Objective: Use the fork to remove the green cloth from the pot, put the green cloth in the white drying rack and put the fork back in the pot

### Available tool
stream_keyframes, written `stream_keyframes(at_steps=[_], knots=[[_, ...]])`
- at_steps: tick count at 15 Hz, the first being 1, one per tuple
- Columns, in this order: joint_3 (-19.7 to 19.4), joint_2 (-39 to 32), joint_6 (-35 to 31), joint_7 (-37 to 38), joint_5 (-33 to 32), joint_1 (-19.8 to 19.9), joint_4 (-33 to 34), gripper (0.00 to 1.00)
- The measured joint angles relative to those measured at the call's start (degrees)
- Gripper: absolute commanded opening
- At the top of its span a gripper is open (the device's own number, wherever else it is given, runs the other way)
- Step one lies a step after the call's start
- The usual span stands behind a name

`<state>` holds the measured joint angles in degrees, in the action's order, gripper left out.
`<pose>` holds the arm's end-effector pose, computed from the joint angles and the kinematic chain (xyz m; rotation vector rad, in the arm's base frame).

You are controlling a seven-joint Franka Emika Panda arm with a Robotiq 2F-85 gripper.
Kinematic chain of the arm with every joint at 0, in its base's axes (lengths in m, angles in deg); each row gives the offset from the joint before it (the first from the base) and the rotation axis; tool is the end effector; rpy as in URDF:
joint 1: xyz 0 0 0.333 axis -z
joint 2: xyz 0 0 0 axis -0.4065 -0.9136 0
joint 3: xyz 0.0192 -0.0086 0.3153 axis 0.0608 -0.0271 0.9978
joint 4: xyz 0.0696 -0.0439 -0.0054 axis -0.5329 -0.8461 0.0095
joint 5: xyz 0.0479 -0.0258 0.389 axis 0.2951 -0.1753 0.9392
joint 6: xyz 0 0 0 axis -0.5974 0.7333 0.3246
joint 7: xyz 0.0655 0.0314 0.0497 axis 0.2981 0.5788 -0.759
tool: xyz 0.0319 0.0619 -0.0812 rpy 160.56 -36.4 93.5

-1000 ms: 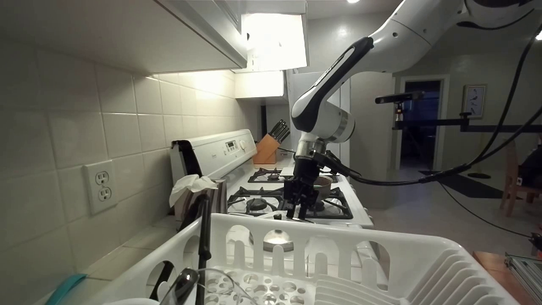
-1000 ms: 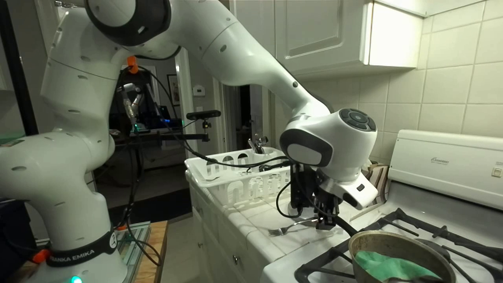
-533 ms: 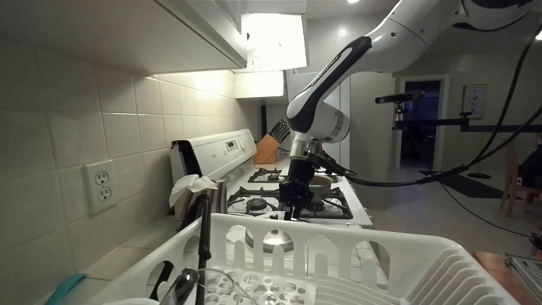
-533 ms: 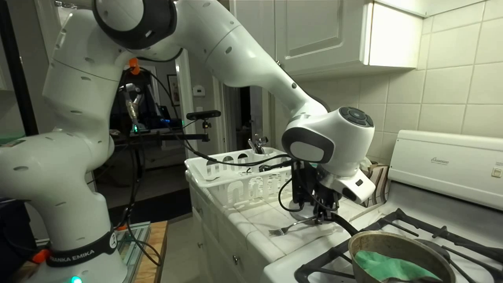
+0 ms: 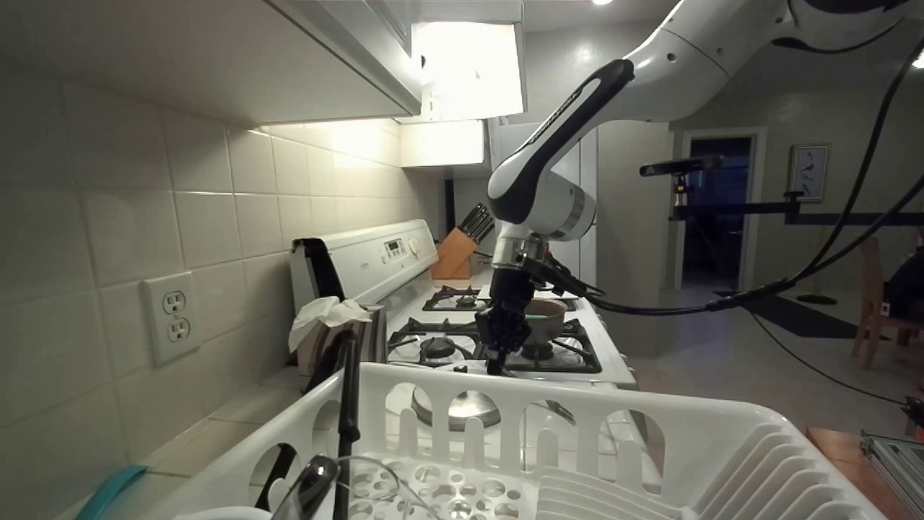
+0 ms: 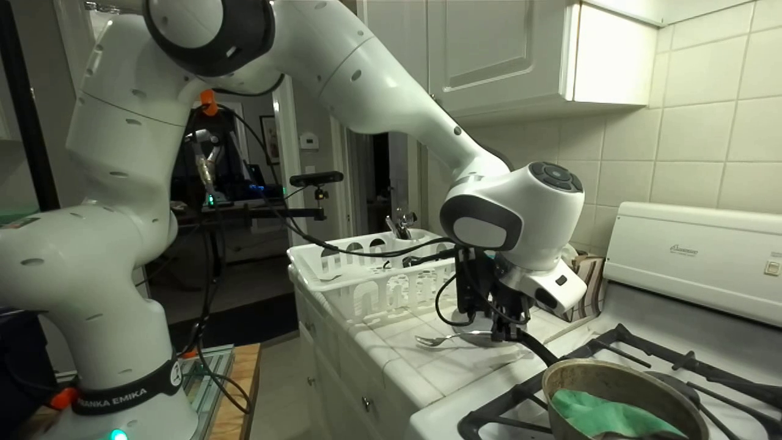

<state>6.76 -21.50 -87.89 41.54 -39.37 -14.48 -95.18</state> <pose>0.6040 -0.1042 0.2476 -2.6797 0.5123 0.0081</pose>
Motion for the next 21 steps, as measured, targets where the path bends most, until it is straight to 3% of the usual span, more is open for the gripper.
stream_keyframes(at_steps=[5, 10, 21], knots=[[0.0, 1.4, 0.0, 1.0, 0.4, 0.6, -0.4, 0.01], [0.0, 9.2, -0.2, 1.0, 2.9, 0.8, -5.6, 0.01], [-4.2, 24.2, -30.5, -0.6, 18.6, 2.3, -22.6, 0.01]])
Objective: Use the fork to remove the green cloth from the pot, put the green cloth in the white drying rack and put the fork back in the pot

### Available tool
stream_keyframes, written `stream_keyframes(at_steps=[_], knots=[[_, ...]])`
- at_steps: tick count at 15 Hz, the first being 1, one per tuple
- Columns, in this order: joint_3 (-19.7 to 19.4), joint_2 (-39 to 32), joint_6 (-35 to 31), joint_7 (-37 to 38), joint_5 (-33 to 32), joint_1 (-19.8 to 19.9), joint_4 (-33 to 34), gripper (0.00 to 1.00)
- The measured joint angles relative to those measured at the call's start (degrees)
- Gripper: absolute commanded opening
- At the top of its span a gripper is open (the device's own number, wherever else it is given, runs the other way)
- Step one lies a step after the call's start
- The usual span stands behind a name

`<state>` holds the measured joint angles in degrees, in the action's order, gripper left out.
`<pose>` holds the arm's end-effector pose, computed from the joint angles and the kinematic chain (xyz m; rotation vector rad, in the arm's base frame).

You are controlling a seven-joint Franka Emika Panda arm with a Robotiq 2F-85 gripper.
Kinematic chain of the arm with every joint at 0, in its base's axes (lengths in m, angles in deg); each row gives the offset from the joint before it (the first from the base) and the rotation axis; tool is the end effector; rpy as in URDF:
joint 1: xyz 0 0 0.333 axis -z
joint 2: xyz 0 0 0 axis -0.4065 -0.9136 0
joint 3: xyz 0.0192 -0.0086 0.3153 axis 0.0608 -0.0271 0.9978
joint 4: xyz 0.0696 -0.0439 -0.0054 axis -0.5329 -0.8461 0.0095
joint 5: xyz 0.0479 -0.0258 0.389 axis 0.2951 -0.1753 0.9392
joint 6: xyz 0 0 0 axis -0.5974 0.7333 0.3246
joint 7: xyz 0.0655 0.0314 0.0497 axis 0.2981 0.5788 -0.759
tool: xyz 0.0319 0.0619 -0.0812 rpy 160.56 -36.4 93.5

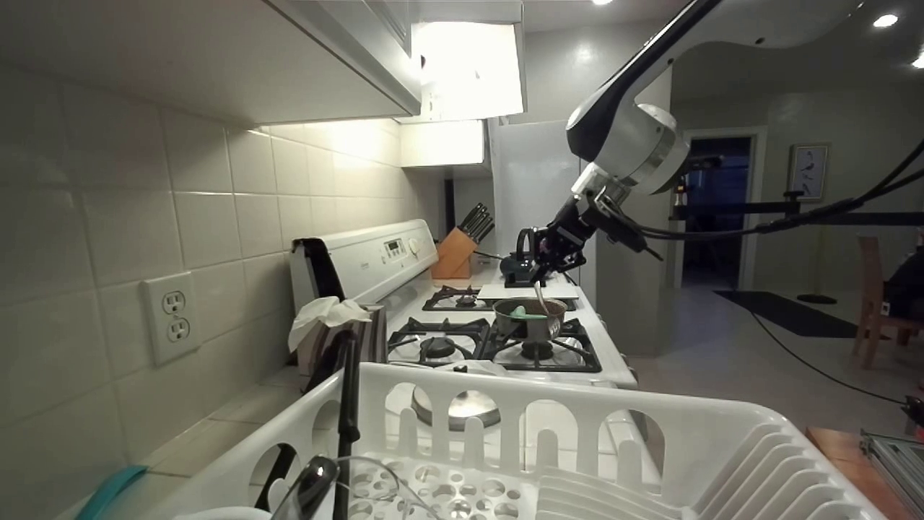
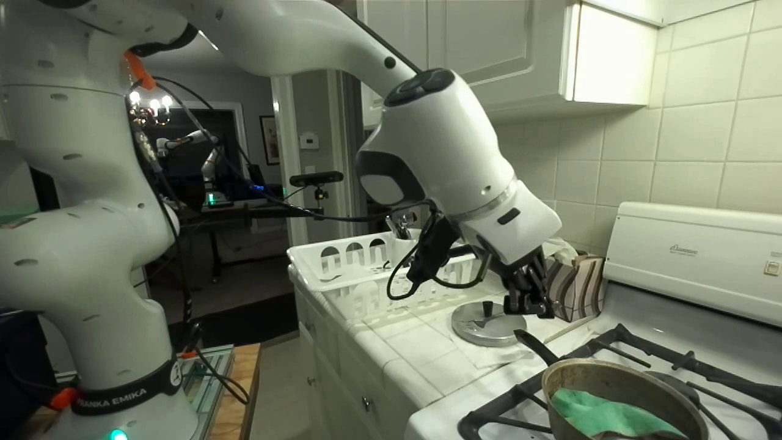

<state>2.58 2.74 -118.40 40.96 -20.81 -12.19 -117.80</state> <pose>0.4944 -0.1968 0.3638 -2.4548 1.1515 -0.7425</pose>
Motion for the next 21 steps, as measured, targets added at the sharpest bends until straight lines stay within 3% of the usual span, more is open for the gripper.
stream_keyframes(at_steps=[7, 13, 14, 21], knots=[[-1.8, 6.3, -21.7, -0.4, 8.2, 0.8, -4.6, 0.01], [-2.6, 3.3, -43.2, 3.0, 6.9, 0.8, -4.3, 0.01], [-2.7, 1.8, -46.1, 3.4, 7.1, 0.9, -4.1, 0.06], [-2.7, 0.5, -46.9, 3.4, 6.9, 0.8, -3.9, 0.01]])
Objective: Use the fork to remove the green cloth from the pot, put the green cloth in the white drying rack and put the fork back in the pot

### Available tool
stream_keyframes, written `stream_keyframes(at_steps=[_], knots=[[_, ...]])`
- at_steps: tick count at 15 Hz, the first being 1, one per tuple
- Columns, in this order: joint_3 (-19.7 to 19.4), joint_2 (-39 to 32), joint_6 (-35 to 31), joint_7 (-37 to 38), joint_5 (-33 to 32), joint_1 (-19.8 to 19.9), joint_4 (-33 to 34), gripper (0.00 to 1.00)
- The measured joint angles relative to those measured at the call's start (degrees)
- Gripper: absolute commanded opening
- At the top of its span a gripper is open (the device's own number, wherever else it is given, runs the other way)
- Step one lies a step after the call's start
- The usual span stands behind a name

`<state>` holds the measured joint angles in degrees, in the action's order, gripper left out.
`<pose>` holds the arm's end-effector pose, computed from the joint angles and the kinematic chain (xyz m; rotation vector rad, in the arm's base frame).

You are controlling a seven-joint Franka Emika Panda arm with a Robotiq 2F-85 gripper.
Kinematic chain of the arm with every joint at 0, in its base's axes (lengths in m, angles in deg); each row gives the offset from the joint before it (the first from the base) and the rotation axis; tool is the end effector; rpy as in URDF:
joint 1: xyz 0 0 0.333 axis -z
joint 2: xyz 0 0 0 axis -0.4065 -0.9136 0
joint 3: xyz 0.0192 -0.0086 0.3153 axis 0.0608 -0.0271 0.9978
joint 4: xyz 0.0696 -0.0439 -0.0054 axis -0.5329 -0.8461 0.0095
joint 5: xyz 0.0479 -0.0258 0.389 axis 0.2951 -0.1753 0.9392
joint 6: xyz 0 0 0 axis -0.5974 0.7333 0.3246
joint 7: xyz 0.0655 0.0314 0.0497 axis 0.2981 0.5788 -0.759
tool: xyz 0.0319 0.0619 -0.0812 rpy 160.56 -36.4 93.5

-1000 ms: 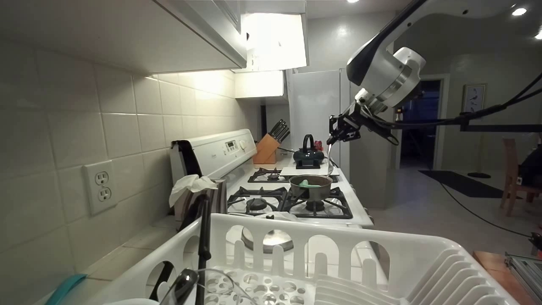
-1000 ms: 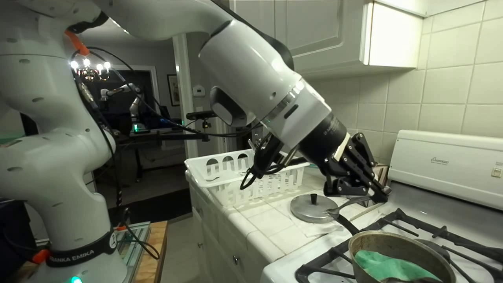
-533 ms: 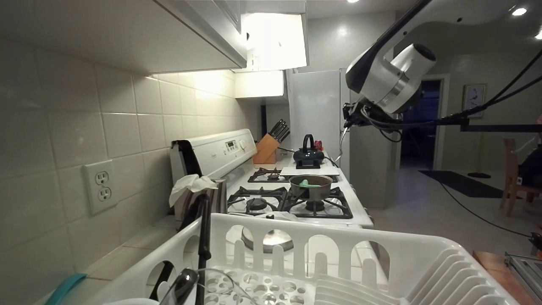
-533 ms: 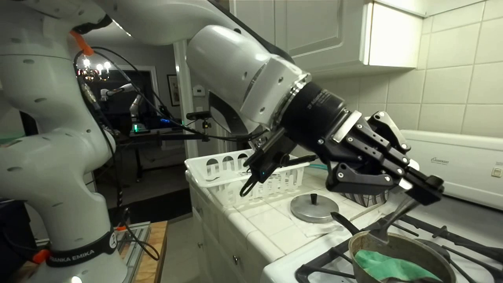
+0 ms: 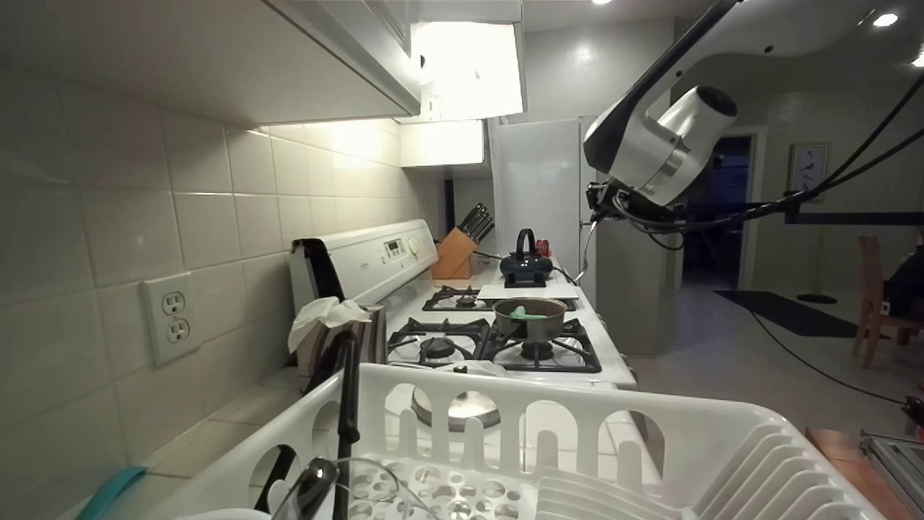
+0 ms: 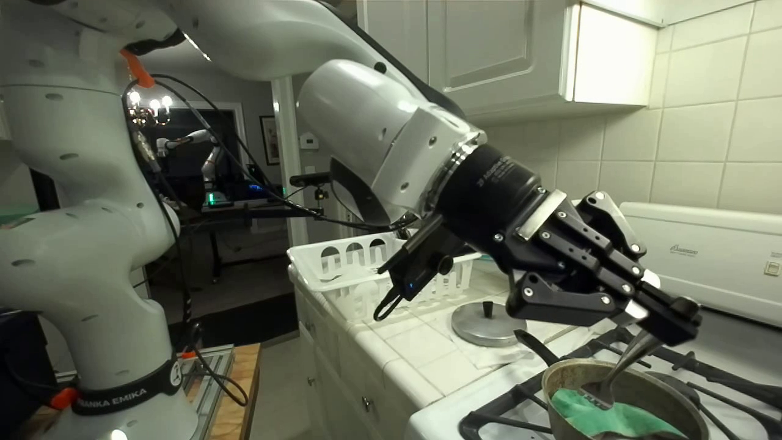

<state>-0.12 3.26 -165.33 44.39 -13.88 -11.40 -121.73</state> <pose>0.4143 -0.2761 0.4206 1.9806 -1.6552 1.4873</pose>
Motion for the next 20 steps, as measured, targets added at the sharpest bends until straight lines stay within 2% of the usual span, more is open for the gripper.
stream_keyframes(at_steps=[3, 11, 17, 20], knots=[[-0.4, -1.2, -1.7, 2.5, -4.5, 0.0, 0.3, 0.01], [-0.4, -7.8, -7.8, 20.1, -20.7, 1.0, 1.4, 0.01], [2.1, -8.8, -7.8, 45.4, -42.7, 9.4, 0.3, 0.01], [2.1, -9.2, -7.8, 54.0, -52.1, 13.5, -1.6, 0.01]])
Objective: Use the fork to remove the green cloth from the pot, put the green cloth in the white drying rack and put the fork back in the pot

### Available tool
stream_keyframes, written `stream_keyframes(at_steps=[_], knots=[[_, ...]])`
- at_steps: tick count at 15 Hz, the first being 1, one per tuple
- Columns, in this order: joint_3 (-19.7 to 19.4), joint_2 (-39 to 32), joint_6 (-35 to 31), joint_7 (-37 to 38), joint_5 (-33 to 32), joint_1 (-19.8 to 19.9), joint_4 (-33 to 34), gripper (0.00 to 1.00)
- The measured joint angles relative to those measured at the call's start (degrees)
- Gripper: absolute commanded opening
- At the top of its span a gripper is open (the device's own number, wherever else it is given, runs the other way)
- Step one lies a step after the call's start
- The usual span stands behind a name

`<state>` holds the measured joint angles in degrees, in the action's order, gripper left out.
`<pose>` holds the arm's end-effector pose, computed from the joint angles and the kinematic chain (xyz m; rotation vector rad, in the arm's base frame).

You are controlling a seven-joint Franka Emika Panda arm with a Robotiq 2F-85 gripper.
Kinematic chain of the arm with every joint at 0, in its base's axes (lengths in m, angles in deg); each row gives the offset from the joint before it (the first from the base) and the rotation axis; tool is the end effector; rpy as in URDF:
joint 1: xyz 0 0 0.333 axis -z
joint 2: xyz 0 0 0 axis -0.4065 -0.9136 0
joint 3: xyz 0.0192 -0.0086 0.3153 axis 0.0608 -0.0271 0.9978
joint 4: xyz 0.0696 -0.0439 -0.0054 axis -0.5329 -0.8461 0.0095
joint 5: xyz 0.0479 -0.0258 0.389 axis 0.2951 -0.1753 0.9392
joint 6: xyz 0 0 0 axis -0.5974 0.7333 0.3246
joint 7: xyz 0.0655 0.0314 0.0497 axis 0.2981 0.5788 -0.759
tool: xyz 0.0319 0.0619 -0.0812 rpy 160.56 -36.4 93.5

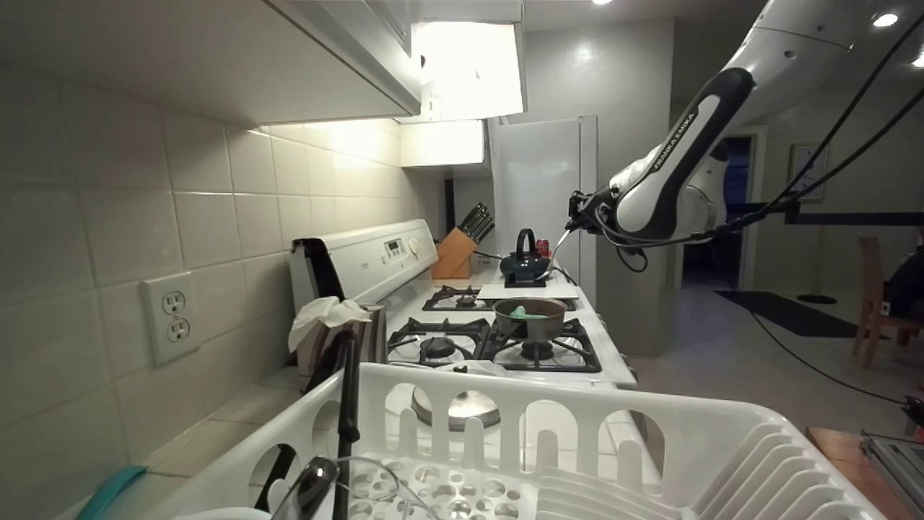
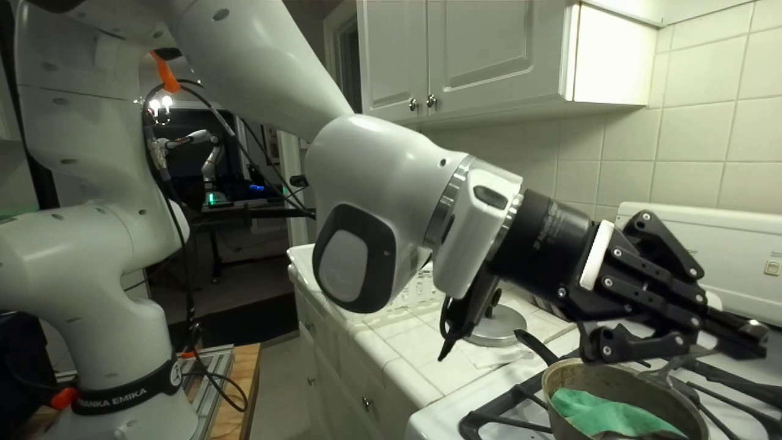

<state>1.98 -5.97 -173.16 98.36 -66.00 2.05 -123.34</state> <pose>0.4435 -0.2965 0.3817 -1.8951 1.6935 -1.6818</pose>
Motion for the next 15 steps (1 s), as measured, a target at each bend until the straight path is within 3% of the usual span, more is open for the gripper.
stream_keyframes(at_steps=[7, 15], knots=[[0.1, -5.0, -0.2, 8.3, -13.6, 5.9, -1.7, 0.01], [0.2, -8.4, -0.6, 8.2, -15.4, 6.3, 1.4, 0.01]])
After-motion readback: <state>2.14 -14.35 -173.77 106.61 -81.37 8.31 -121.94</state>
